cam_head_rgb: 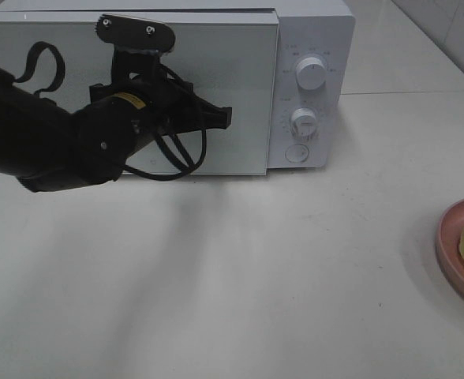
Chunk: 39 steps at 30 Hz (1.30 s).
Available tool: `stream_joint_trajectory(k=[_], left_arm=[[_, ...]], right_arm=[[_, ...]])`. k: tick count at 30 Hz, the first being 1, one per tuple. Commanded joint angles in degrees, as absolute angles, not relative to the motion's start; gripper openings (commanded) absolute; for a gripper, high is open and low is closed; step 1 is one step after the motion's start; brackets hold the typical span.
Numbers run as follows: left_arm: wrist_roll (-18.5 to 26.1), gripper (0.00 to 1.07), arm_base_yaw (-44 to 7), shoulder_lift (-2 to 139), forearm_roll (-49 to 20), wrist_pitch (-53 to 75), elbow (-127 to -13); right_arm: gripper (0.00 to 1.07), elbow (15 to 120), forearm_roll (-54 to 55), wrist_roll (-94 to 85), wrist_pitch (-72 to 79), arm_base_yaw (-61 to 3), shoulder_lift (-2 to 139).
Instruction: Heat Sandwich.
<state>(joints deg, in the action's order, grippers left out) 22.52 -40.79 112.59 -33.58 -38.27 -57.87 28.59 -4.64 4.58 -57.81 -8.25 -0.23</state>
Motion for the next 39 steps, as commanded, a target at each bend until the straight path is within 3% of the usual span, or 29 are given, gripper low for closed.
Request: stream_joint_trajectory(k=[1, 9, 19, 28, 32, 39], left_arm=[[23.09, 0.0, -40.11, 113.67, -35.92, -40.68, -61.13], [26.3, 0.0, -40.11, 117.0, -37.76, -37.99, -68.18], [28.07, 0.0, -40.74, 117.74, -40.22, -36.15, -68.75], [36.33, 0.0, -44.18, 114.53, -47.61, -31.57, -68.75], [42.06, 0.0, -44.52, 111.67, -55.23, -23.09, -68.75], [49.05, 0.0, -44.58, 109.15, -59.47, -14.38, -68.75]], right_arm=[[0.76, 28.59, -4.98, 4.53, -57.01, -8.02, -1.78], [0.76, 28.59, -4.98, 4.53, -57.01, -8.02, -1.78], [0.76, 28.59, -4.98, 4.53, -57.01, -8.02, -1.78], [0.76, 28.59, -4.98, 4.53, -57.01, -8.14, -1.78], [0.76, 28.59, -4.98, 4.53, -57.01, -8.19, -1.78], [0.76, 28.59, -4.98, 4.53, -57.01, -8.19, -1.78]])
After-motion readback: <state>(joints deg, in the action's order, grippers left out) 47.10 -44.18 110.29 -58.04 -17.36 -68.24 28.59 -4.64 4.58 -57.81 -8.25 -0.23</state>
